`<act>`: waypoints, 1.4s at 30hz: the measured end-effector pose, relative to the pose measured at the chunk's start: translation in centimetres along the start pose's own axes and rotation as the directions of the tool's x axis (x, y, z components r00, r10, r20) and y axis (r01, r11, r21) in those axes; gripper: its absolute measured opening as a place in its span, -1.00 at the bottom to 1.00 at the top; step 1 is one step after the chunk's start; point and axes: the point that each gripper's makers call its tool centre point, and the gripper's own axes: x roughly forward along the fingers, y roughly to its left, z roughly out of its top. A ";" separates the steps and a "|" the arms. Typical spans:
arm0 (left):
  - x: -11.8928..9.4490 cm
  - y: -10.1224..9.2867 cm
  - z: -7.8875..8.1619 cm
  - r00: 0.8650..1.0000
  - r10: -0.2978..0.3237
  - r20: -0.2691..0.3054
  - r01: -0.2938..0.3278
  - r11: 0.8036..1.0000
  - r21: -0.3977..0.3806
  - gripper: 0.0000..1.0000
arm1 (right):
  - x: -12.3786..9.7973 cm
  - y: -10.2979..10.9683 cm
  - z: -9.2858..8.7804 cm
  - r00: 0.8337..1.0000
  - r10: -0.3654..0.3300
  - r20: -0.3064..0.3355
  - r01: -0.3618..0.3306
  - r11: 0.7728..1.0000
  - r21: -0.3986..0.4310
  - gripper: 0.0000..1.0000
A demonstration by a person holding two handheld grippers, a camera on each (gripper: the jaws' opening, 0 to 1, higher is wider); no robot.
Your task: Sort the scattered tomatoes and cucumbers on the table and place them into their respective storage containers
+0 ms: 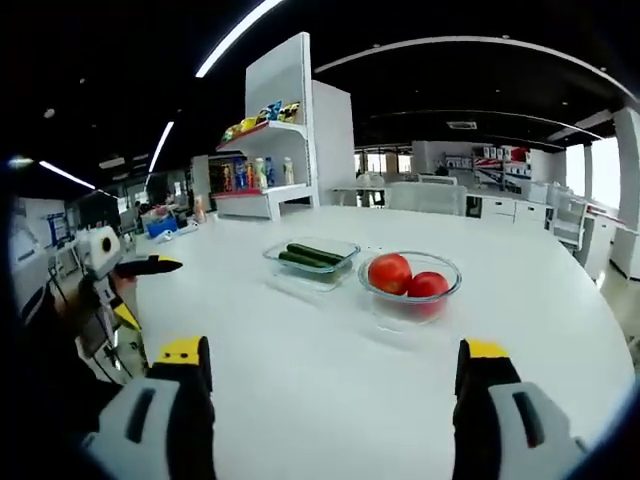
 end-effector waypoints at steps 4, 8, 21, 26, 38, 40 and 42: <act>-0.2 0.3 -0.2 1.000 0.008 -0.008 -0.008 1.000 -0.001 0.89 | -1.3 0.7 -0.4 1.000 -0.003 -0.014 0.002 1.000 -0.022 0.94; -0.3 0.4 -0.2 1.000 0.014 -0.014 -0.014 1.000 0.002 0.89 | -2.5 1.0 -1.1 0.999 -0.012 -0.038 0.011 0.999 -0.039 0.94; -0.6 0.7 -0.6 0.999 0.025 -0.040 -0.025 1.000 0.006 0.89 | -4.6 1.0 -2.7 0.995 -0.043 -0.091 0.037 0.997 -0.065 0.94; -0.9 0.8 -0.7 0.998 0.033 -0.046 -0.033 0.999 0.002 0.89 | -4.8 1.5 -2.9 0.993 -0.039 -0.109 0.029 0.996 -0.086 0.94; -0.8 0.3 -0.7 0.999 0.024 -0.047 -0.024 1.000 0.003 0.89 | -4.8 1.7 -3.1 0.994 -0.032 -0.108 0.023 0.997 -0.077 0.94; -0.8 0.3 -0.6 0.999 0.024 -0.046 -0.024 1.000 0.004 0.89 | -4.8 1.8 -3.0 0.994 -0.030 -0.103 0.021 0.996 -0.081 0.94; -0.9 0.3 -0.5 0.999 0.026 -0.045 -0.026 1.000 0.006 0.89 | -4.8 2.0 -2.9 0.995 -0.024 -0.098 0.016 0.997 -0.076 0.94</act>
